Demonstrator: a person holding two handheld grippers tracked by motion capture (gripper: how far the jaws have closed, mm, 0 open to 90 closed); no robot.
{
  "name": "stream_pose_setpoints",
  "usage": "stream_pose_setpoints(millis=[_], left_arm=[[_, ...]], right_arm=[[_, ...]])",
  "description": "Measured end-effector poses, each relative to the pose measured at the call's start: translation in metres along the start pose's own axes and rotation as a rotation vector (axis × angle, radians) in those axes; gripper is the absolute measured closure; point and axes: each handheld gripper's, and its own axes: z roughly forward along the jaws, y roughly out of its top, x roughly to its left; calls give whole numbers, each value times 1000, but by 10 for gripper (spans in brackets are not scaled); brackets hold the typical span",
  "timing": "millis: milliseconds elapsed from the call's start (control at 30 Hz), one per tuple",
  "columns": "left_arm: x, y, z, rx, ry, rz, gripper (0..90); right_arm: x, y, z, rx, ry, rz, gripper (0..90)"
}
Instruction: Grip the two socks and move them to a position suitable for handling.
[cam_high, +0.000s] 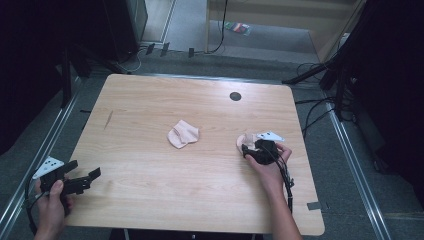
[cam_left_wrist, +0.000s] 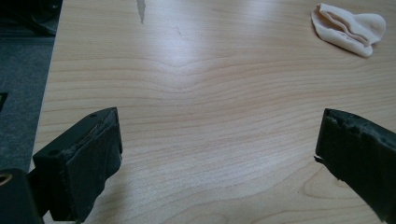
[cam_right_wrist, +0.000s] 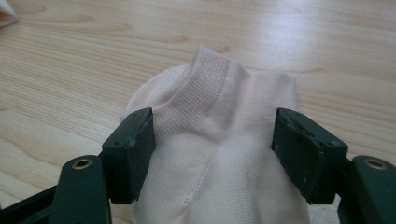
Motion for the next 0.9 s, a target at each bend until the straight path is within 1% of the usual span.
stream_pose_setpoints(millis=[33, 67, 167, 200, 233, 267, 300, 333, 400, 433, 467, 533, 600, 633, 667, 700, 733, 767, 800, 833, 867, 900], left_arm=[[0, 0, 0, 0, 0, 0, 6], [0, 0, 0, 2, -1, 0, 6], [0, 0, 0, 6, 0, 1, 6], [0, 0, 0, 6, 0, 1, 6], [0, 0, 0, 6, 0, 1, 6], [0, 0, 0, 6, 0, -1, 6], [0, 0, 0, 6, 0, -1, 6], [0, 0, 0, 5, -2, -2, 6], [0, 0, 0, 5, -2, -2, 6], [0, 0, 0, 5, -3, -2, 6], [0, 0, 0, 5, -3, -3, 6], [0, 0, 0, 5, -3, -6, 6], [0, 0, 0, 4, -4, -7, 6], [0, 0, 0, 4, -4, -7, 6], [0, 0, 0, 4, -2, -5, 6], [0, 0, 0, 4, -2, -5, 6], [0, 0, 0, 7, 1, 0, 6], [0, 0, 0, 7, 1, 0, 6], [0, 0, 1, 6, 3, -1, 6], [0, 0, 1, 6, 3, -1, 6], [0, 0, 1, 7, 4, -1, 6], [0, 0, 1, 6, 3, -1, 6]], right_arm=[[0, 0, 0, 0, 0, 0, 304], [1, -1, 0, -3, -11, -4, 326], [1, -1, 0, -6, -20, -14, 350], [-1, -3, 0, -24, -34, -1, 473], [-1, -3, 0, -24, -34, -1, 473], [-3, -4, -2, -33, -58, 20, 604], [-5, -4, -2, -38, -67, 28, 650], [-5, -4, -2, -38, -67, 28, 650], [-6, -4, -3, -39, -87, 37, 751], [-7, -4, -3, -41, -107, 49, 809], [-8, -3, -2, -44, -102, 69, 818], [-10, -3, -3, -50, -103, 88, 827], [-9, -2, -8, -73, -106, 95, 830], [-9, -2, -8, -73, -106, 95, 830], [-6, 1, -16, -105, -99, 98, 831], [-6, 1, -16, -105, -99, 98, 831], [-1, 5, -25, -133, -91, 93, 832], [-1, 5, -25, -133, -91, 93, 832], [5, 10, -35, -158, -75, 84, 832], [5, 10, -35, -158, -75, 84, 832], [12, 15, -48, -188, -56, 76, 831], [12, 15, -48, -188, -56, 76, 831]])
